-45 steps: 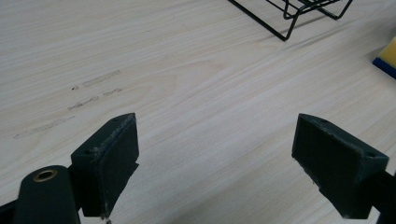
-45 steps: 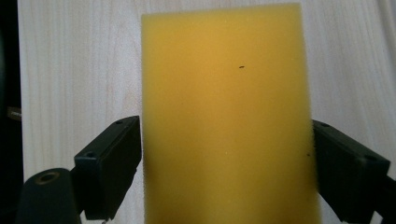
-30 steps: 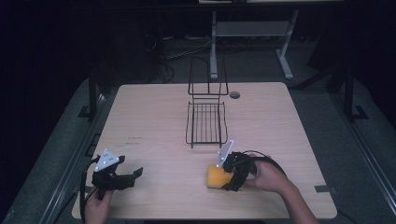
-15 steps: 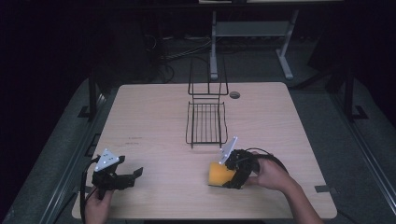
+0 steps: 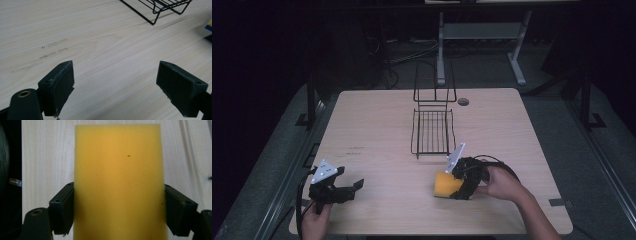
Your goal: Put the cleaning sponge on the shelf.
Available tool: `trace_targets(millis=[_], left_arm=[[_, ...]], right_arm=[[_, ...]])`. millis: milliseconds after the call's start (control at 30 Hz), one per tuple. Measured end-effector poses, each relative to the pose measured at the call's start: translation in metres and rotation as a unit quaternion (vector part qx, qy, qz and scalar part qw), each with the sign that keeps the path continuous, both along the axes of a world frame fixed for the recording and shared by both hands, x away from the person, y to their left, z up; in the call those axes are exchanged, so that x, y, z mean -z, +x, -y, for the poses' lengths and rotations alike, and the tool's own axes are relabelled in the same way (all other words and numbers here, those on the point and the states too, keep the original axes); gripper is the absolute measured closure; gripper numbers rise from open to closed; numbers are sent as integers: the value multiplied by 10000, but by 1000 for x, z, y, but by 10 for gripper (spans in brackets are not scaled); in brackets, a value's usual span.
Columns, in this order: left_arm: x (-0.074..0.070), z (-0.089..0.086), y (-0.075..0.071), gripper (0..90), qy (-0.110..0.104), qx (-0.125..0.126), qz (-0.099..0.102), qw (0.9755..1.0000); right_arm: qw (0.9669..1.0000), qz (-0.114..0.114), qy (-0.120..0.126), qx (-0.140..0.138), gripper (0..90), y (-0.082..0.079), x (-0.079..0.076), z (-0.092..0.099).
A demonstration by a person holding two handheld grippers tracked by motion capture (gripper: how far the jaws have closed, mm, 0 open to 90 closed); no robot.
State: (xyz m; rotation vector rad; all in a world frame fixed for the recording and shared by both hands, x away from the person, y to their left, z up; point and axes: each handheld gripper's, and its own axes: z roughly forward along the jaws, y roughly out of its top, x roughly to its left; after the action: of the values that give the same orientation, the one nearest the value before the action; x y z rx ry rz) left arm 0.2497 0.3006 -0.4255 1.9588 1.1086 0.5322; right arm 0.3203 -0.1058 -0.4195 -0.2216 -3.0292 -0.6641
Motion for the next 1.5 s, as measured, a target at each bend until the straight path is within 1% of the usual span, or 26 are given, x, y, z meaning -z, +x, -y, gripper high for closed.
trace_targets(millis=[133, 533, 900, 1500], left_arm=[[0, 0, 0, 141, 0, -3, 2, 10000], [1, 1, 0, 141, 7, 2, 5, 10000], [1, 0, 0, 141, 20, 9, -12, 10000], [0, 0, 0, 141, 20, -1, 2, 10000]], right_arm=[[10000, -17, 33, -27, 225, 1, -2, 0], [10000, -15, -58, -24, 225, 4, -7, -1], [10000, -23, -17, -51, 225, 10, -16, -1], [9999, -29, -35, -137, 226, 20, -26, -10]])
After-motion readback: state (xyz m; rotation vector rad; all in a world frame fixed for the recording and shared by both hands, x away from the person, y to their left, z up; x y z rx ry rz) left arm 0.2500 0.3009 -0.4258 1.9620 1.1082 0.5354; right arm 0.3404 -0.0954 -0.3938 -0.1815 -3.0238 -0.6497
